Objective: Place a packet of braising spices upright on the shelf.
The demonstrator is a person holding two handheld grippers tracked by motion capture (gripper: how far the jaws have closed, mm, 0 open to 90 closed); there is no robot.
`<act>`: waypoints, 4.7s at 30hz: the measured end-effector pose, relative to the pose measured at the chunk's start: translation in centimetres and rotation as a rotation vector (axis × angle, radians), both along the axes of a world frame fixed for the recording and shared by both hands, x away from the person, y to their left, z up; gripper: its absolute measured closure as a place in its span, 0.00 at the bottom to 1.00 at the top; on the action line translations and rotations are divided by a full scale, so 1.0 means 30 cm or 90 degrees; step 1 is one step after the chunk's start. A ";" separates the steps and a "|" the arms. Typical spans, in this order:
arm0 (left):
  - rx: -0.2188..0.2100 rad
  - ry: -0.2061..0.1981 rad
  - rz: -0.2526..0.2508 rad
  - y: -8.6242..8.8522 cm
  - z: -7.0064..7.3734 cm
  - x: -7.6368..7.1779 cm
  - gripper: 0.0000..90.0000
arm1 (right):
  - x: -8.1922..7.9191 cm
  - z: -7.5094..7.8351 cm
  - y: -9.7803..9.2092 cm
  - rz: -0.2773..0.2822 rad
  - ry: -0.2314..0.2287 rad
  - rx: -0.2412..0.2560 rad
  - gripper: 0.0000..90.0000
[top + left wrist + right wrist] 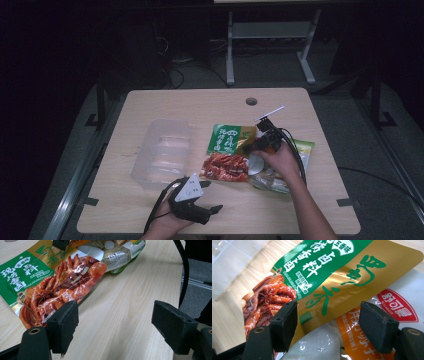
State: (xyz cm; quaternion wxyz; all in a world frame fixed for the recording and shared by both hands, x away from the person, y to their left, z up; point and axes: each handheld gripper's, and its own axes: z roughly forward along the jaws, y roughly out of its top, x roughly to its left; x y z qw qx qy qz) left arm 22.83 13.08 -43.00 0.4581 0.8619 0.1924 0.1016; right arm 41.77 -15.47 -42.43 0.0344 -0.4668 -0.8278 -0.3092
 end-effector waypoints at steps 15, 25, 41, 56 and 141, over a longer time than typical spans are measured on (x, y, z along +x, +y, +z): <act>0.003 -0.004 -0.005 -0.006 -0.002 0.000 0.24 | 0.008 -0.017 0.008 -0.024 0.022 0.005 0.42; 0.003 0.000 -0.003 -0.007 -0.002 -0.003 0.24 | 0.011 -0.029 0.030 -0.021 0.024 0.011 0.54; -0.001 0.003 0.007 0.001 0.001 0.005 0.24 | -0.010 -0.007 0.037 0.018 -0.012 0.054 1.00; -0.020 0.026 0.024 -0.013 0.008 0.021 0.24 | -0.115 0.107 0.002 0.060 -0.093 0.084 1.00; -0.087 0.102 0.142 -0.095 -0.019 0.217 0.91 | -0.241 0.079 -0.103 0.155 -0.099 0.146 1.00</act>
